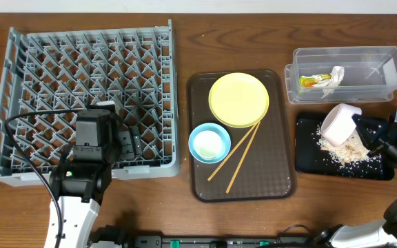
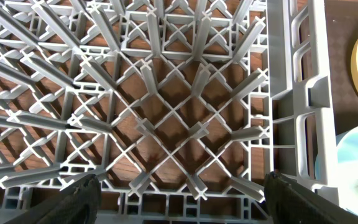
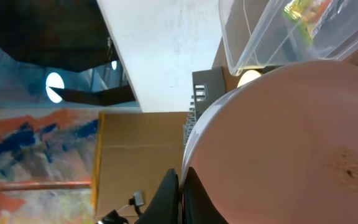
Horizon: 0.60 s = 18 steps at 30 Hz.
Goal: Sort waste into correct bins and load items into the dishwasher rack
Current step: 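Carry the rice bowl to the black tray and tip the rice out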
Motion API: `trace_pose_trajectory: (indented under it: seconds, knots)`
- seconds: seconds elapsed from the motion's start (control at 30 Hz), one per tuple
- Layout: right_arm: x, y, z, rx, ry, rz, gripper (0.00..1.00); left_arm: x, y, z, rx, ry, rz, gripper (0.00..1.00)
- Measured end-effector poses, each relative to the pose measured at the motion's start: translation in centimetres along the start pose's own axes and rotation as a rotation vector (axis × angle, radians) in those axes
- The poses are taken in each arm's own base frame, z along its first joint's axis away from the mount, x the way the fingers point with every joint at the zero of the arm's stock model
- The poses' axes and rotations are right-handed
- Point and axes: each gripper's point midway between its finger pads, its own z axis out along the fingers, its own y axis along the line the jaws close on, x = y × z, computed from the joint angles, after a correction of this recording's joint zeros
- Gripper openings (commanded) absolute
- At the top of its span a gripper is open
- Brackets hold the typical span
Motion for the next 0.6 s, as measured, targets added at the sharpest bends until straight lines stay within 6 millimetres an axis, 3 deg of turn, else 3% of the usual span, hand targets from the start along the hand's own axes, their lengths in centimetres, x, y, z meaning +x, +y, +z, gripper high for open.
trace_pose_trajectory:
  seconds: [0.6]
  knots:
    - [-1.7,0.0,-1.8,-0.011,-0.068,0.22,0.01,0.0,0.0,0.0,0.0,0.0,0.0,0.86]
